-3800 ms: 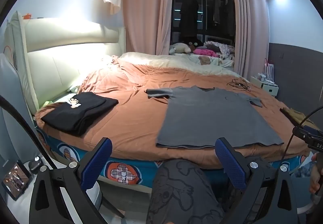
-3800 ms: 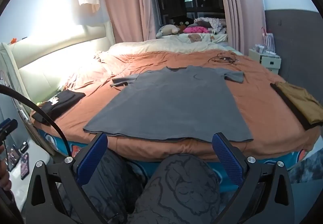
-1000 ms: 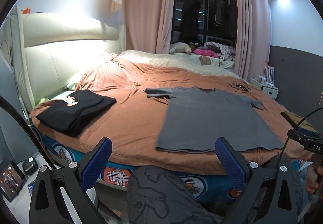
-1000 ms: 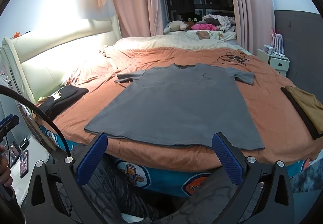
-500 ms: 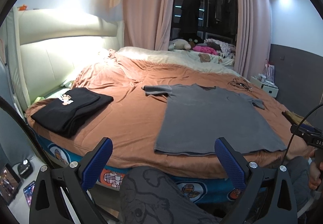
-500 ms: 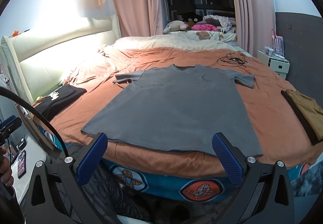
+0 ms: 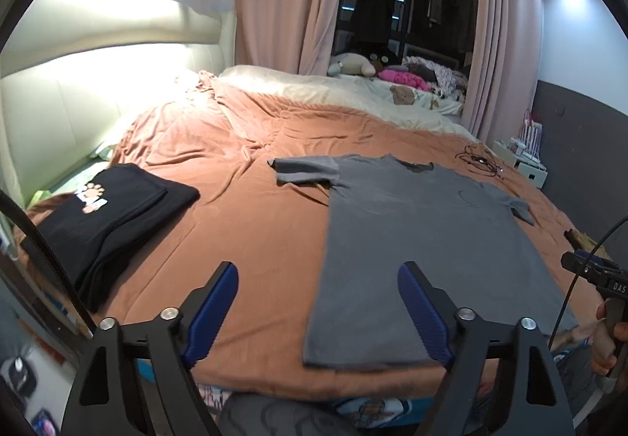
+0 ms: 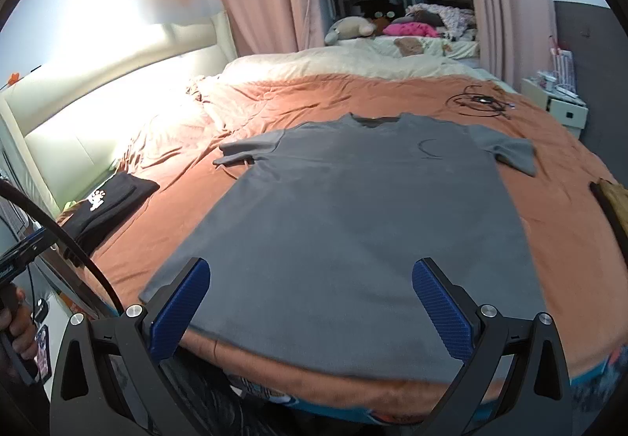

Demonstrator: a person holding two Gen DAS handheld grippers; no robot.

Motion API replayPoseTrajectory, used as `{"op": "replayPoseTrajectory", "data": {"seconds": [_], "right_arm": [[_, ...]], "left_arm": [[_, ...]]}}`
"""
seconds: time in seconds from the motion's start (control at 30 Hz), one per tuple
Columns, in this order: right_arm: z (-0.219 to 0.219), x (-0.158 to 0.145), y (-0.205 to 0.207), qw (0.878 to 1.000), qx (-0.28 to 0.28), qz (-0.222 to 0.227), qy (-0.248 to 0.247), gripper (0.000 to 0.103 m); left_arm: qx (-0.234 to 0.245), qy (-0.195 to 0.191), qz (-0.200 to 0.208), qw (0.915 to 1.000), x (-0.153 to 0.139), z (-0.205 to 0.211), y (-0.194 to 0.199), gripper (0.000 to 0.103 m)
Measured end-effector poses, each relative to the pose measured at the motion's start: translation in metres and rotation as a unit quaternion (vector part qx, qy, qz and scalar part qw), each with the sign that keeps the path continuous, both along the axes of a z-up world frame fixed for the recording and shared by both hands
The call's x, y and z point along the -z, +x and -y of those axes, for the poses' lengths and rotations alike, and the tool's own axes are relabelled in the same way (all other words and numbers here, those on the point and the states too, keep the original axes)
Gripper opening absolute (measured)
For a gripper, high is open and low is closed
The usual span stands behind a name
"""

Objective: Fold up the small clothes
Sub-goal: 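Move the left tool down to the grey T-shirt's side edge and grasp it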

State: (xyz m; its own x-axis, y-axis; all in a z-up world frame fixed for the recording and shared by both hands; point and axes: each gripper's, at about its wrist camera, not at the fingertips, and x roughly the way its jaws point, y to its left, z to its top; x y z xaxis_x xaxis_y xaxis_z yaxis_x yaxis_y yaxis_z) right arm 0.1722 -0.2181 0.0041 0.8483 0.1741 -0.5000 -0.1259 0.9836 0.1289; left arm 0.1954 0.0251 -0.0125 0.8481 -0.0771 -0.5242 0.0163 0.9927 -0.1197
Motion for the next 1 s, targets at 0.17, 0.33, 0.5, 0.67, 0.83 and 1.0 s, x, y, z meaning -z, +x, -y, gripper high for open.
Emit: {"op": "replayPoseTrajectory", "data": {"seconds": [0.17, 0.33, 0.5, 0.67, 0.83, 1.0], "right_arm": [[0.000, -0.003, 0.048, 0.999, -0.010, -0.033, -0.006, 0.093], [0.002, -0.015, 0.096, 0.998, -0.016, -0.056, -0.005, 0.087], [-0.002, -0.026, 0.138, 0.998, -0.027, -0.063, -0.011, 0.086], [-0.004, -0.027, 0.177, 0.997, -0.039, -0.068, -0.012, 0.084], [-0.004, -0.023, 0.220, 0.995, -0.050, -0.084, 0.004, 0.074], [-0.004, -0.017, 0.259, 0.993, -0.060, -0.100, 0.010, 0.069]], "left_arm": [[0.004, -0.025, -0.014, 0.9996, 0.000, -0.008, 0.045, 0.071], [0.002, -0.039, -0.040, 0.9984, 0.004, -0.012, 0.093, 0.063], [-0.004, -0.053, -0.062, 0.9967, 0.009, -0.016, 0.130, 0.061], [-0.011, -0.068, -0.080, 0.9944, 0.015, -0.028, 0.175, 0.061], [-0.010, -0.079, -0.090, 0.9928, 0.020, -0.036, 0.222, 0.061], [-0.013, -0.097, -0.112, 0.9889, 0.035, -0.047, 0.270, 0.052]]}}
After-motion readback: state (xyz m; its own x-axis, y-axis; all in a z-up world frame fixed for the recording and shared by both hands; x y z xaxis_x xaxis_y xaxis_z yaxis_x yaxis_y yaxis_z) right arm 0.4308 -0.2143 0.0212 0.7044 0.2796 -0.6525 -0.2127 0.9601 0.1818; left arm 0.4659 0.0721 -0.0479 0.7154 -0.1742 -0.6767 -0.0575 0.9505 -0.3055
